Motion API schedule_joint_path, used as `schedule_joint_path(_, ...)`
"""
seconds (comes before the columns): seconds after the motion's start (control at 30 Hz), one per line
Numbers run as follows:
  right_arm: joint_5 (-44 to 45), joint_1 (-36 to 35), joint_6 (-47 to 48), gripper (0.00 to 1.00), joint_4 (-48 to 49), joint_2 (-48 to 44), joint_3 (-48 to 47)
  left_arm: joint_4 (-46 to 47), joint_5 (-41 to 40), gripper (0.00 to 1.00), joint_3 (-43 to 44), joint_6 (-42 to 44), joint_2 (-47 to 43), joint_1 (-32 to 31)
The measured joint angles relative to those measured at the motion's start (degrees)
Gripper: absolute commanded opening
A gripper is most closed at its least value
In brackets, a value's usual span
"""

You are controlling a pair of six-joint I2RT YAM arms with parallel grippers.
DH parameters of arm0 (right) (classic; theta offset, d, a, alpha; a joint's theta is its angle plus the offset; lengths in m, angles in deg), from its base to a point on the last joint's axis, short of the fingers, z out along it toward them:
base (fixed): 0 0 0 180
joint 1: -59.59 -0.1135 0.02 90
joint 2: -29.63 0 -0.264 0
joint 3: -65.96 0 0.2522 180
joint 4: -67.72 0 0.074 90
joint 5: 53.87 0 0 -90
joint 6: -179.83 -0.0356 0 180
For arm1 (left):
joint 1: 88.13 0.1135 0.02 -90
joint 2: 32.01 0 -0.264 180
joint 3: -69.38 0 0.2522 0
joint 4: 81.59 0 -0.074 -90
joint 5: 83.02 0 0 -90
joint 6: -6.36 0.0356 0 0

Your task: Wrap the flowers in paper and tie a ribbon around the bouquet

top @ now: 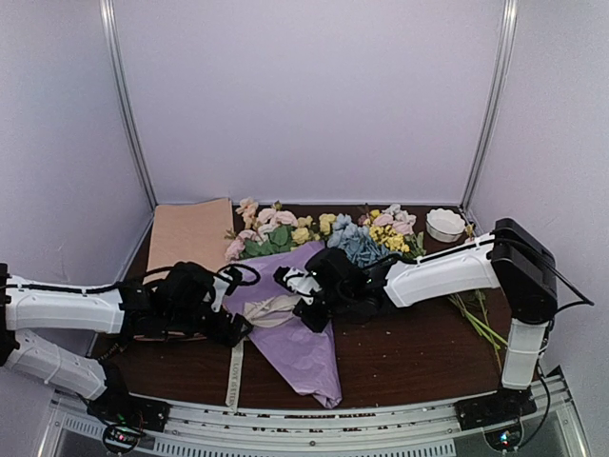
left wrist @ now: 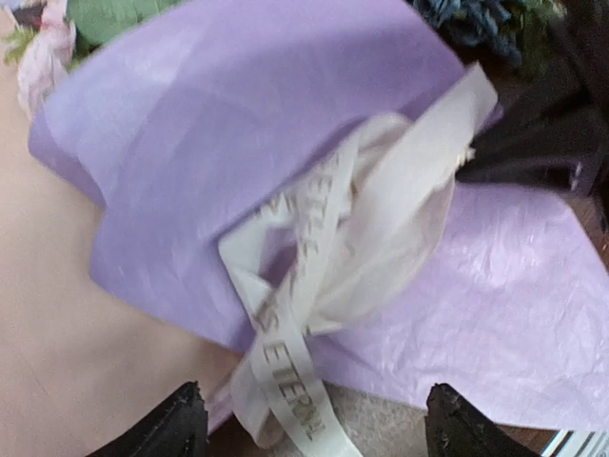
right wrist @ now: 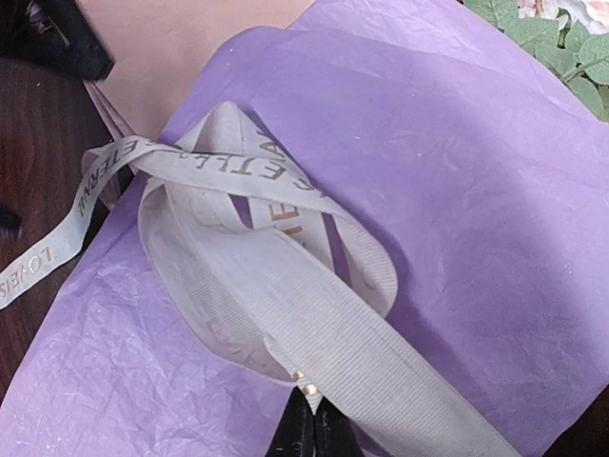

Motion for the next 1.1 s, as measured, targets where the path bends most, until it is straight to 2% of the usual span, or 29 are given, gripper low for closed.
schedule_joint_path(0.17, -0.6, 0.4, -0.8, 0.00, 0.0, 0.0, 0.0, -3.5, -2.4, 0.81, -3.1, -8.2, 2.0, -5.6)
schedule_joint_path(0.3, -0.9, 0.4, -0.8, 0.00, 0.0, -0.3, 0.1, -3.8, -3.6, 0.80, -4.2, -12.1, 7.0, -6.0)
schedule_joint_path(0.33, -1.0, 0.4, -0.7, 0.00, 0.0, -0.7, 0.2, -2.9, -4.4, 0.75, -4.1, -12.5, 7.8, -6.1)
schedule_joint_path(0.4, -1.3, 0.3, -0.7, 0.00, 0.1, -1.5, 0.3, -1.8, -5.0, 0.58, -3.6, -13.0, 9.0, -6.1)
schedule_joint_path(0.53, -1.4, 0.3, -0.7, 0.00, 0.3, -2.9, 0.3, -0.6, -5.6, 0.18, -1.2, -13.7, 12.9, -6.1)
schedule_joint_path(0.63, -1.5, 0.5, -0.8, 0.00, 0.4, -3.7, 0.3, -1.1, -5.6, 0.01, -0.8, -15.1, 13.3, -6.1)
schedule_joint_path(1.07, -1.4, 5.9, -1.2, 0.00, 1.0, -10.3, 4.1, -10.8, -6.2, 0.00, -5.5, -20.2, 3.0, -6.2)
schedule_joint_path(1.1, -1.4, 6.4, -1.2, 0.00, 1.0, -10.8, 4.3, -11.3, -6.2, 0.05, -5.5, -20.2, 2.7, -6.2)
